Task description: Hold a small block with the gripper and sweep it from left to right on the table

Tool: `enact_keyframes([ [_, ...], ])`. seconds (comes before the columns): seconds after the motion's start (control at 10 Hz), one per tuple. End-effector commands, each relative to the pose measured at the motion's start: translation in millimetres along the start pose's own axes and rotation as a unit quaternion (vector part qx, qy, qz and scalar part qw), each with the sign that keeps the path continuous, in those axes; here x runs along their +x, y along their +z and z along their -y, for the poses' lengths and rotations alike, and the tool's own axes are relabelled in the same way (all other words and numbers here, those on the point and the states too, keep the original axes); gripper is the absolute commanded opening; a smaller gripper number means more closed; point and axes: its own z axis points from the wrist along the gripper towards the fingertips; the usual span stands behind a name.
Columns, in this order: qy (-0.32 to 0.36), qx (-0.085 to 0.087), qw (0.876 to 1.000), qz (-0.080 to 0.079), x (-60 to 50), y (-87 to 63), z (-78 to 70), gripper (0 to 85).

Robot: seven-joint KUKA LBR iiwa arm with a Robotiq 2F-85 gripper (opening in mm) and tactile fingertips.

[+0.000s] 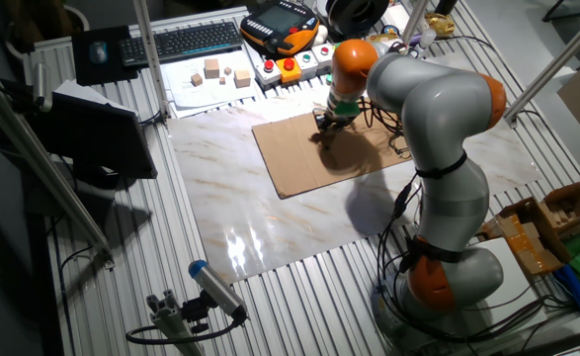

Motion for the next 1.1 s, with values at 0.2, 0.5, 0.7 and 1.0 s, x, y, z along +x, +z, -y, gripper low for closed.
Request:
enact_keyframes([
  [0.2, -0.018, -0.021, 1.0, 0.0, 0.0, 0.0, 0.0, 0.7],
  [0.5, -0.036, -0.021, 0.999, 0.005, -1.0, -1.4, -1.8, 0.7],
  [0.7, -0.046, -0.021, 0.999, 0.004, -2.0, -2.2, -3.8, 0.7],
  [1.0, -0.056, -0.022, 0.998, 0.004, -2.7, -1.3, -6.2, 0.7],
])
